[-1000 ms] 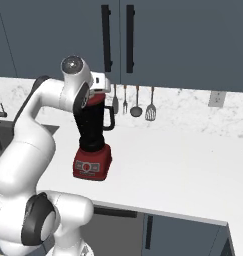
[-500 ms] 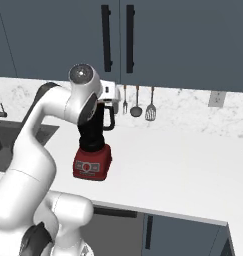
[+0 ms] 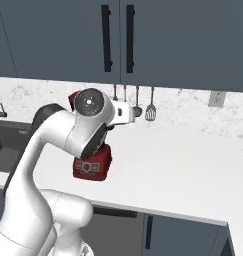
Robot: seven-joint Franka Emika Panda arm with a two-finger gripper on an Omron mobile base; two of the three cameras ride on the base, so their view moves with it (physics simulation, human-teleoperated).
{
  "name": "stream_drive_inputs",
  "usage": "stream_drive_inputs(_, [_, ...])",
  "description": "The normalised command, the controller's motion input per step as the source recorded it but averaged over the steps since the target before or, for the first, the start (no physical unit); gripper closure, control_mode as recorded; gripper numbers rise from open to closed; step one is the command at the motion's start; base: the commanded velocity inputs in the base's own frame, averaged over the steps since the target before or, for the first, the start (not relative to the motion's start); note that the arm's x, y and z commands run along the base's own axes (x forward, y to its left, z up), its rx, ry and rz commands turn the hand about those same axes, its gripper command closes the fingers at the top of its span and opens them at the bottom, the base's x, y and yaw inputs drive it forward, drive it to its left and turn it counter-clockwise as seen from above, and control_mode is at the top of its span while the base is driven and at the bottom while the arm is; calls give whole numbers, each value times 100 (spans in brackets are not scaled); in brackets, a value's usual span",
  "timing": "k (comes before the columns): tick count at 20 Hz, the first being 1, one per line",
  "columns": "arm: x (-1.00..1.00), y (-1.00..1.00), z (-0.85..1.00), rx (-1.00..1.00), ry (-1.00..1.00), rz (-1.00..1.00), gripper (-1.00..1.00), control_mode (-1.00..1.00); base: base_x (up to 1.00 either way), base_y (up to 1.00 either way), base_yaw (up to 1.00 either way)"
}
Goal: Close the lid blender by securely placing the lid on top.
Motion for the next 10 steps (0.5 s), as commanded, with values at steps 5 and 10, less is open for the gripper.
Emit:
stream_drive_inputs(5, [-71, -63, 5, 0, -23, -5, -100, -100, 0, 0, 0])
stream_drive_inputs(10, [-11, -37, 0, 0, -4, 0, -100, -100, 0, 0, 0])
